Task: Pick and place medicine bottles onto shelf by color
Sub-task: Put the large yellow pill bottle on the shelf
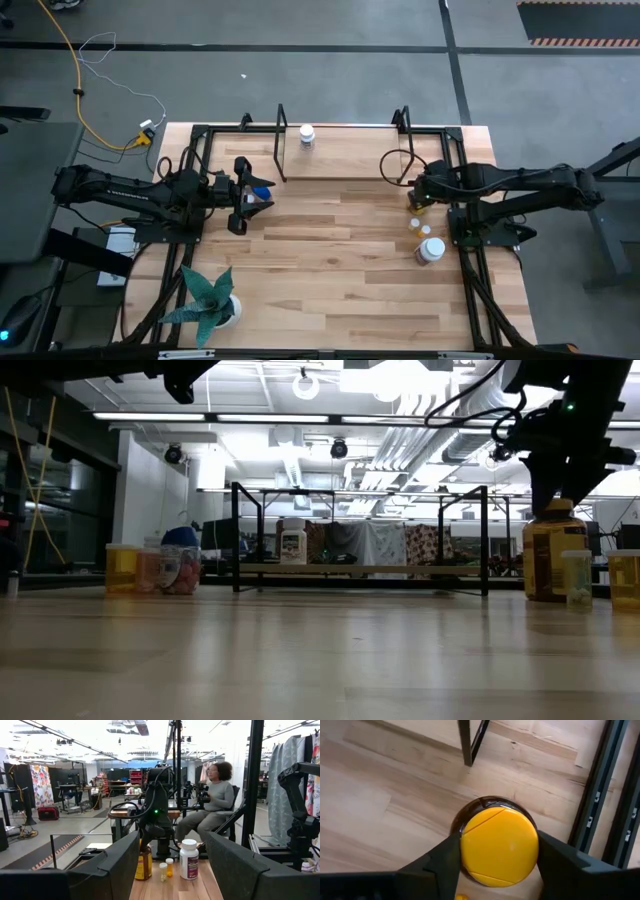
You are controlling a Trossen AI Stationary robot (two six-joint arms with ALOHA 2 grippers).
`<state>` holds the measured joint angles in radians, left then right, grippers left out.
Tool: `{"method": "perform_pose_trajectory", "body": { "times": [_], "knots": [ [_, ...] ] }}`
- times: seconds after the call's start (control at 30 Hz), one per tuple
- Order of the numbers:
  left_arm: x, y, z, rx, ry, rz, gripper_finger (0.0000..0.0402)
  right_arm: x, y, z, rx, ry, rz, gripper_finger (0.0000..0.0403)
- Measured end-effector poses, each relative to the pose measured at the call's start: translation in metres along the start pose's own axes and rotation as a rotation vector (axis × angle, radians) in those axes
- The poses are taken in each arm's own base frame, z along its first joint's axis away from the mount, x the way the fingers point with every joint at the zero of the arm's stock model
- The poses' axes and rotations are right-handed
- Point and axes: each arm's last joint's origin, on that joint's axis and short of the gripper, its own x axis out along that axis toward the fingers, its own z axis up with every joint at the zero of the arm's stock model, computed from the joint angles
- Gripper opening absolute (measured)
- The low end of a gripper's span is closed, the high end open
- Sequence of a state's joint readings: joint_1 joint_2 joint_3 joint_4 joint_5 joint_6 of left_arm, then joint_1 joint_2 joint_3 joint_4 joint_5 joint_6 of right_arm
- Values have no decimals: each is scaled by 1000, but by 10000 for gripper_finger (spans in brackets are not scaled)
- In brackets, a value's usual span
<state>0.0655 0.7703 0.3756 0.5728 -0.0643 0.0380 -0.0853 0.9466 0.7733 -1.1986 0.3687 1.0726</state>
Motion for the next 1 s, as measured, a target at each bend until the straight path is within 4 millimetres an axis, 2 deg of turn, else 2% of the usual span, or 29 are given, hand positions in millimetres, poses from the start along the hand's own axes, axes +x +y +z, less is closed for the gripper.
{"method": "perform_pose_trajectory", "body": {
  "times": [0.1, 0.37, 0.47, 0.67, 0.87, 1.0],
  "knots": [
    [0, 0, 0, 0, 0, 0, 217, -8, 2, 3, -38, 19, 34, 196],
    [0, 0, 0, 0, -1, 0, 217, -47, 14, 21, -138, -19, 213, 197],
    [0, 0, 0, 0, -1, 0, 217, -54, 29, 22, -213, -31, 321, 198],
    [0, 0, 0, 0, -1, 2, 217, -54, 76, 30, -351, -112, 443, 199],
    [0, 0, 0, 0, 0, 4, 217, -50, 110, 70, -487, -173, 309, 200],
    [0, 0, 0, 0, -1, 4, 217, -41, 118, 109, -548, -155, 165, 200]
  ]
}}
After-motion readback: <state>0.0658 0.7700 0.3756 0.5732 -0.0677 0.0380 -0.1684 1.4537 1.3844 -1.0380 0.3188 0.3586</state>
